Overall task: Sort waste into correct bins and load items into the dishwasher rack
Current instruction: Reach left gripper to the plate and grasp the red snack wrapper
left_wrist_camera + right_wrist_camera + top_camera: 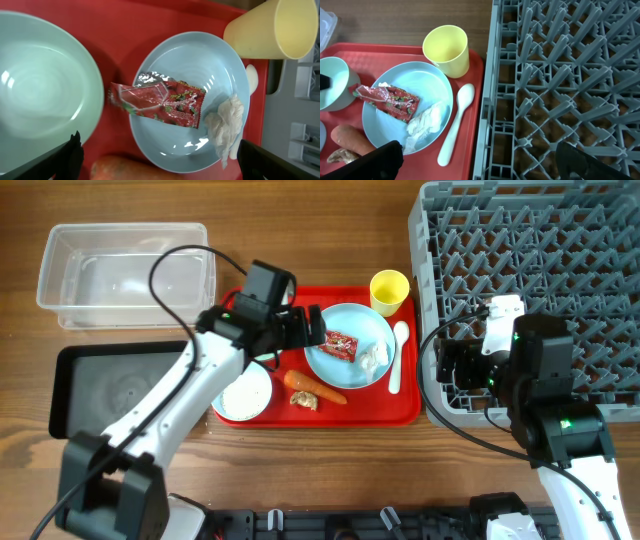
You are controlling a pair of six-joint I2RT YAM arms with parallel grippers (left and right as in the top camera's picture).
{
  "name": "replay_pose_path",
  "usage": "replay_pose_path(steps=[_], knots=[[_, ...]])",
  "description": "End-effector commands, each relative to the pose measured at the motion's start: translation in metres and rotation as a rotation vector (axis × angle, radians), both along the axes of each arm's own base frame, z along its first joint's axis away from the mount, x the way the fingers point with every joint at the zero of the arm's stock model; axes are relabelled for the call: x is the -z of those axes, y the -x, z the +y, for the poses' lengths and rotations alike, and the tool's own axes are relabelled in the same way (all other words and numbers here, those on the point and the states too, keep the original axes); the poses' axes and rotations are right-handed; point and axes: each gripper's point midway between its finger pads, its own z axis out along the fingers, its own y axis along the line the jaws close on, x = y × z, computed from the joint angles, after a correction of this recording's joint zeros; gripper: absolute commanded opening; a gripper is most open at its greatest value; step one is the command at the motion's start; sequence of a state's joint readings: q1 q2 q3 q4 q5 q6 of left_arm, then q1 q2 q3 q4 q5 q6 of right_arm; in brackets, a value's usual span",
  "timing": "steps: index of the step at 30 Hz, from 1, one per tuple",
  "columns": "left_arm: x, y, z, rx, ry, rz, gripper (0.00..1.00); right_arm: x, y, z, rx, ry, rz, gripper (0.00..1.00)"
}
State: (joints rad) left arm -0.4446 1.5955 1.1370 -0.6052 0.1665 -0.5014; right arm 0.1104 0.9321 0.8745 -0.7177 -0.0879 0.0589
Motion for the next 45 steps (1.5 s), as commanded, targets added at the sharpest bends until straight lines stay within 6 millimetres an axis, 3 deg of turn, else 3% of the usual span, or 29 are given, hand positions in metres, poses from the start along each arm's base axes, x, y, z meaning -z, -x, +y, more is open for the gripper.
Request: replay_pose_path(steps=[1, 10, 15, 20, 24, 34, 40, 45], knots=[[0.015, 0.002, -0.016, -0.058, 0.035, 0.069, 1.00, -0.011, -0.004, -0.002, 0.005, 0.010, -0.031, 1.00], [0.051, 0.001, -0.024, -0.112, 0.021, 0.151, 1.00, -0.011, -0.004, -0.002, 0.005, 0.010, -0.030, 1.00], [0.057, -0.004, -0.023, -0.120, 0.010, 0.141, 0.98, -0.011, -0.005, -0.002, 0.005, 0.010, -0.030, 1.00], [0.055, -0.013, -0.026, -0.123, 0.022, 0.103, 0.86, -0.011, -0.004, -0.002, 0.005, 0.010, -0.030, 1.00], [0.057, -0.013, -0.024, -0.128, 0.002, 0.097, 0.85, -0.011, -0.004, -0.002, 0.004, 0.011, -0.030, 1.00], [0.082, -0.012, -0.023, -0.138, -0.029, 0.136, 0.80, -0.011, -0.004, -0.002, 0.005, 0.010, -0.030, 1.00], [0.080, -0.019, -0.024, -0.145, -0.027, 0.104, 0.63, -0.011, -0.004, -0.002, 0.004, 0.011, -0.030, 1.00], [0.079, -0.020, -0.024, -0.144, -0.026, 0.102, 0.31, -0.011, -0.004, -0.002, 0.005, 0.010, -0.030, 0.99]])
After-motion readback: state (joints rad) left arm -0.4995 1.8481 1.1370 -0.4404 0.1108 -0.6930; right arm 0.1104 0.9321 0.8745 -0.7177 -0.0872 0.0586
